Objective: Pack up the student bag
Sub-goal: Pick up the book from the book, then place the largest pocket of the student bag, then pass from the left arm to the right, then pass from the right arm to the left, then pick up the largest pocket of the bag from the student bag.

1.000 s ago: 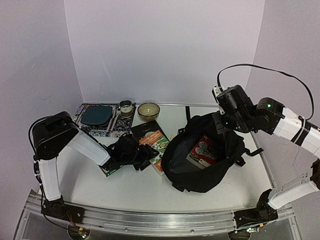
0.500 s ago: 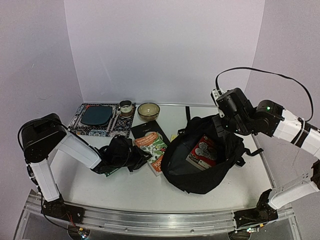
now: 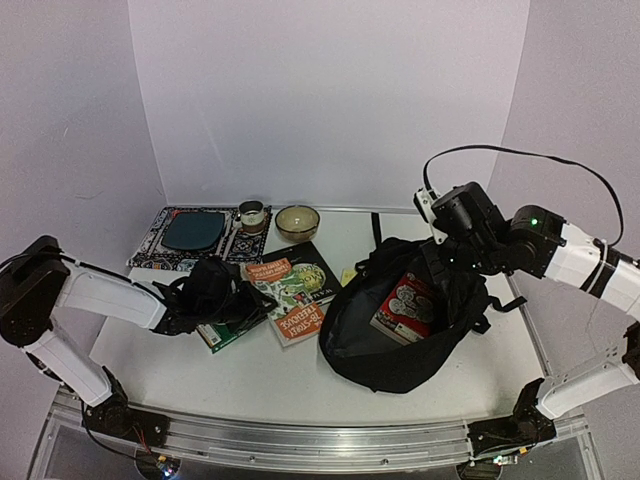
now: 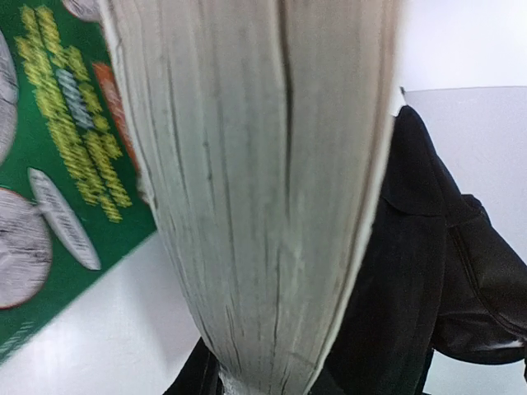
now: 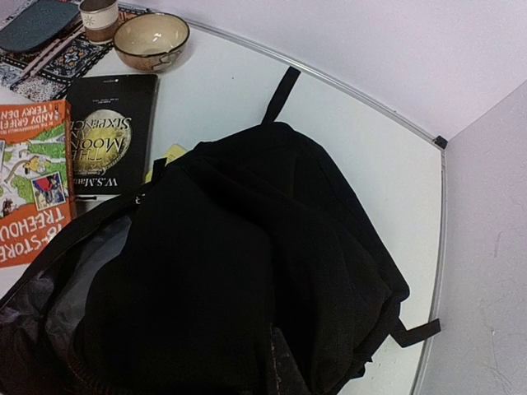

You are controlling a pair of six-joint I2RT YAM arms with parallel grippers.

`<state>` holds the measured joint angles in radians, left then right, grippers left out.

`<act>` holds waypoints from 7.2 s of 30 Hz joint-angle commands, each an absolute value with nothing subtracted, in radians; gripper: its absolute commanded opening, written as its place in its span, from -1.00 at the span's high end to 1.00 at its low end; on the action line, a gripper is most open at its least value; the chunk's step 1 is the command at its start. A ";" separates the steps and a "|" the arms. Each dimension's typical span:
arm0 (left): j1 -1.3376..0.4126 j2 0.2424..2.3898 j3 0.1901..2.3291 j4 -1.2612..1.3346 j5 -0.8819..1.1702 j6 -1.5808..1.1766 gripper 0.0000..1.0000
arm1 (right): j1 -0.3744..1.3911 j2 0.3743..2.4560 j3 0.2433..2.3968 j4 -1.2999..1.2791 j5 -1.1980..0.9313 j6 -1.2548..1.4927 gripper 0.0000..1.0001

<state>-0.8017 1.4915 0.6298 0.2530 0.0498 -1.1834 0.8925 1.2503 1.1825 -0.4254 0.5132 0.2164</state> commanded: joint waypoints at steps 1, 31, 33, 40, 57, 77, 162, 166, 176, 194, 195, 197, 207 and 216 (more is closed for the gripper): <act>-0.746 1.373 0.754 0.064 0.038 -1.018 1.00 | 0.890 1.243 1.150 -0.426 0.445 0.200 1.00; -0.532 1.406 1.206 -0.231 0.604 -0.648 1.00 | 0.855 1.489 1.379 -0.428 -0.231 0.297 -0.97; -0.532 1.413 1.225 -0.231 0.652 -0.632 1.00 | 0.824 1.504 1.400 -0.417 -0.253 0.311 -0.97; -0.543 1.438 1.281 -0.230 0.815 -0.573 1.00 | 0.676 1.544 1.387 -0.252 -0.426 0.447 -0.97; -0.658 1.516 1.375 -0.240 0.895 -0.473 1.00 | 0.619 1.678 1.525 -0.126 -0.690 0.528 -0.97; -0.698 1.550 1.410 -0.255 0.914 -0.422 1.00 | 0.607 1.661 1.473 0.120 -0.920 0.651 0.18; -0.821 1.568 0.960 0.867 0.161 -1.437 0.30 | 0.651 1.358 0.989 0.818 -0.196 1.283 1.00; -0.821 1.563 0.959 0.910 0.175 -1.440 0.25 | 0.670 1.375 0.979 0.824 -0.196 1.299 1.00; -0.822 1.554 0.950 0.951 0.192 -1.442 0.23 | 0.693 1.404 0.993 0.836 -0.200 1.310 1.00; -0.799 1.358 0.710 0.903 0.021 -1.392 1.00 | 0.692 1.376 1.010 0.349 -0.286 0.995 0.07; -0.792 1.342 0.697 0.885 0.014 -1.385 1.00 | 0.692 1.371 1.010 0.309 -0.293 0.960 -0.02; -0.775 1.311 0.677 0.836 0.002 -1.367 1.00 | 0.692 1.359 1.007 0.215 -0.293 0.895 -0.17; -0.655 1.198 0.616 0.620 0.017 -1.312 1.00 | 0.702 1.326 1.073 -0.290 -0.245 0.519 -0.57; -0.554 1.161 0.612 0.455 0.113 -1.257 1.00 | 0.858 1.370 1.131 -0.491 -0.083 0.413 -0.65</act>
<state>-0.5795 1.2207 0.5991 0.4437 0.0593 -1.2898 0.7866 1.3582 1.0776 -0.3462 -0.1709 0.4949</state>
